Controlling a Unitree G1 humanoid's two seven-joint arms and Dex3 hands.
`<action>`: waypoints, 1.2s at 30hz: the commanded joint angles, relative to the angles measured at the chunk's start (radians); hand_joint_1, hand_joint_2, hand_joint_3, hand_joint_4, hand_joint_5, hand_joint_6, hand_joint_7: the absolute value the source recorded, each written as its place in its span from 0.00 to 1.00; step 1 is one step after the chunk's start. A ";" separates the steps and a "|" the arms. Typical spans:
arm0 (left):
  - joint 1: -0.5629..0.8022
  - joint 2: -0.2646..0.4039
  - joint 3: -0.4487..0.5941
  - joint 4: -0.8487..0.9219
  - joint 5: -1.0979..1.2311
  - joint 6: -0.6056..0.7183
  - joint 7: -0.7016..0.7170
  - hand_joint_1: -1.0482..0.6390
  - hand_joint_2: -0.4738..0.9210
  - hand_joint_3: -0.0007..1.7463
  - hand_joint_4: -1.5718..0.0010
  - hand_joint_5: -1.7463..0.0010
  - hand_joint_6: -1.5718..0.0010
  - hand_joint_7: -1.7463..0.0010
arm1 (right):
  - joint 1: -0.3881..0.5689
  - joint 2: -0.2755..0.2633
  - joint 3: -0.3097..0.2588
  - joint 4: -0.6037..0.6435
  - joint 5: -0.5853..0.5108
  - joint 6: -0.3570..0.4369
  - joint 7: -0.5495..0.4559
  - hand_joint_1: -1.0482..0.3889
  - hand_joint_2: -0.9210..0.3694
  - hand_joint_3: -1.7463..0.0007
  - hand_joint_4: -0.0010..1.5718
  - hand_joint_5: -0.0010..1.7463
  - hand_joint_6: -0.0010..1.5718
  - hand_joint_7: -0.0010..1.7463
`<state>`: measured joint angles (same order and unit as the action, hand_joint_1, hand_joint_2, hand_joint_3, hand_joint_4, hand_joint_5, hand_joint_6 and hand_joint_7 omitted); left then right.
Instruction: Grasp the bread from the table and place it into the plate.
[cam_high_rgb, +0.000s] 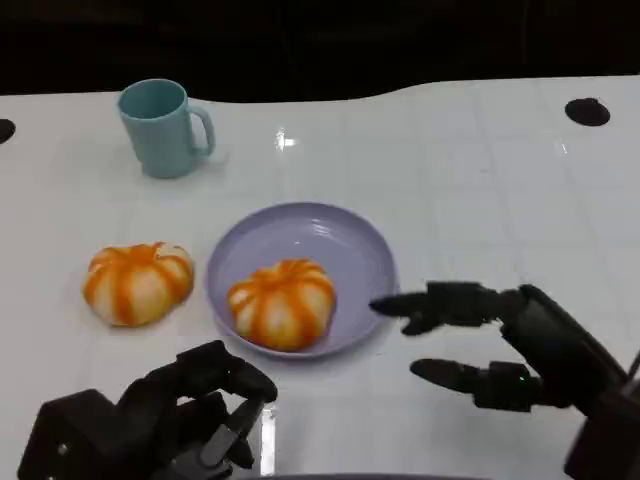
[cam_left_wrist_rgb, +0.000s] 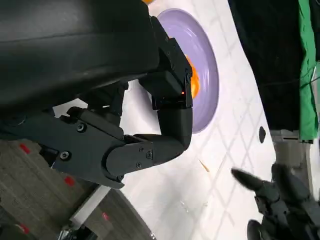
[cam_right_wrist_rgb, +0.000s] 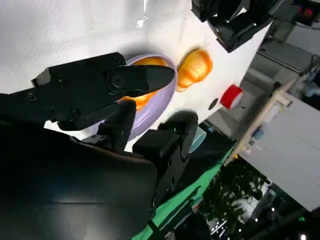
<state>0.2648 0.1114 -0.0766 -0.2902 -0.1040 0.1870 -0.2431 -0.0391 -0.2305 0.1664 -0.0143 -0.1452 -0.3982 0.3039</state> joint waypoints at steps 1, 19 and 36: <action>0.003 0.011 0.008 0.006 -0.001 -0.015 -0.001 0.40 0.89 0.40 0.56 0.00 0.58 0.24 | 0.058 -0.016 -0.036 0.002 -0.011 -0.071 -0.046 0.59 0.15 0.66 0.42 0.78 0.52 0.45; 0.017 0.025 0.025 -0.009 -0.014 -0.002 -0.008 0.41 0.83 0.48 0.56 0.00 0.57 0.25 | 0.241 -0.048 -0.094 -0.076 -0.017 -0.108 -0.073 0.60 0.33 0.39 0.50 1.00 0.50 0.71; 0.004 0.039 0.030 0.012 -0.014 -0.031 -0.025 0.40 0.82 0.50 0.55 0.00 0.57 0.25 | 0.259 -0.034 -0.088 -0.033 -0.104 -0.130 -0.170 0.53 0.29 0.39 0.58 1.00 0.48 0.84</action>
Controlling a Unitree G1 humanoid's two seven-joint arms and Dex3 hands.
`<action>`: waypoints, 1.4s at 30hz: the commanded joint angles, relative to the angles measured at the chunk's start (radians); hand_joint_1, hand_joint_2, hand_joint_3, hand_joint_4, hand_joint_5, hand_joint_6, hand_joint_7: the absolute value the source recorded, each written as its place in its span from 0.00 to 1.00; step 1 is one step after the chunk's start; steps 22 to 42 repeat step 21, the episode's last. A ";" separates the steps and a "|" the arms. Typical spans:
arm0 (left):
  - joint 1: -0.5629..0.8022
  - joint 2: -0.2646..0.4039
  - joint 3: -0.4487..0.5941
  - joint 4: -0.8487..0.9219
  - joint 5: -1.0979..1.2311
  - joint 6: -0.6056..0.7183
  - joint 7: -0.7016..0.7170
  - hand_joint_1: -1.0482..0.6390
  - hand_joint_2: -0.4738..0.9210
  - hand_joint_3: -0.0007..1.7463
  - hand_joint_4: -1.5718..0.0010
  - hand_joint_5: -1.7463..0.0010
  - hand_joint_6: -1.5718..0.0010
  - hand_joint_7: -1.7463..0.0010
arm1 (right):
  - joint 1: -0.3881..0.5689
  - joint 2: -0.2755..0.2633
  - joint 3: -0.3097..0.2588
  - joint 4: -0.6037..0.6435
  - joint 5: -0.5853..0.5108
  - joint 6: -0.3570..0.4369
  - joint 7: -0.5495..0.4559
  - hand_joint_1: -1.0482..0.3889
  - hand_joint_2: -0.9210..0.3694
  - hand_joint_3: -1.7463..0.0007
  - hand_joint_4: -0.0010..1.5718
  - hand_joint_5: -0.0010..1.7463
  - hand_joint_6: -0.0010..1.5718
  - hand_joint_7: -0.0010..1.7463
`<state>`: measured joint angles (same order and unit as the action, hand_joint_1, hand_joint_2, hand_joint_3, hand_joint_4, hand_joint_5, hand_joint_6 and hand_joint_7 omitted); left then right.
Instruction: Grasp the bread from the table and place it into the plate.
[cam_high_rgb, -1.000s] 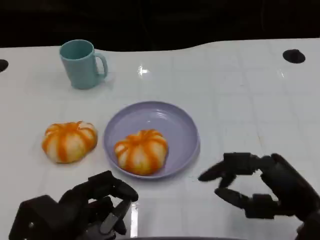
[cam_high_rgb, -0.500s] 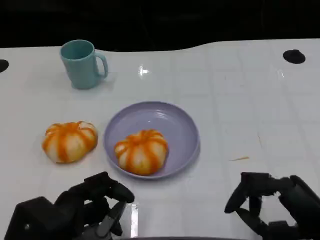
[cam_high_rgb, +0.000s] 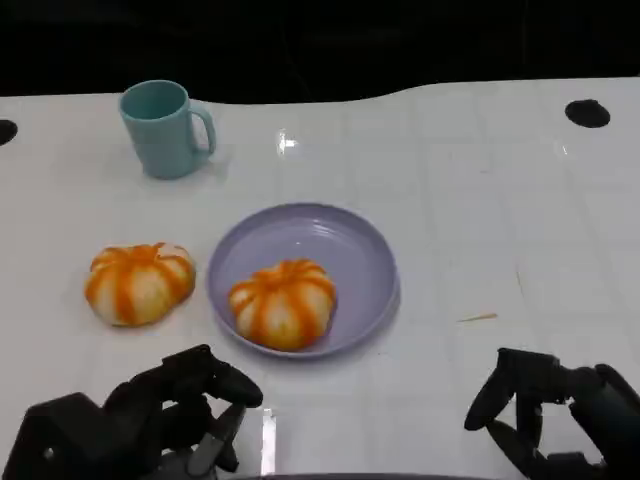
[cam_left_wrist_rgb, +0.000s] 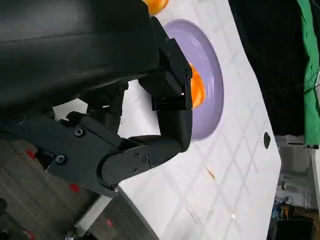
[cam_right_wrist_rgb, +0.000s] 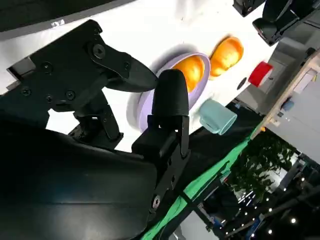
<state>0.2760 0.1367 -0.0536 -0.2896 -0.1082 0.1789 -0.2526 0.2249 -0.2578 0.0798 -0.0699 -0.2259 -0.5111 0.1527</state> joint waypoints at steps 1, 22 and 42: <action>-0.008 0.013 0.009 0.014 -0.010 -0.026 -0.018 0.40 0.82 0.51 0.55 0.00 0.57 0.25 | -0.008 -0.007 0.000 0.026 -0.026 -0.019 -0.020 0.52 0.29 0.40 0.58 1.00 0.48 0.84; 0.021 0.025 0.008 -0.025 -0.013 -0.025 -0.025 0.41 0.83 0.53 0.54 0.00 0.55 0.24 | 0.010 -0.008 0.016 0.017 -0.031 -0.045 -0.037 0.50 0.30 0.40 0.59 1.00 0.51 0.81; 0.021 0.025 0.008 -0.025 -0.013 -0.025 -0.025 0.41 0.83 0.53 0.54 0.00 0.55 0.24 | 0.010 -0.008 0.016 0.017 -0.031 -0.045 -0.037 0.50 0.30 0.40 0.59 1.00 0.51 0.81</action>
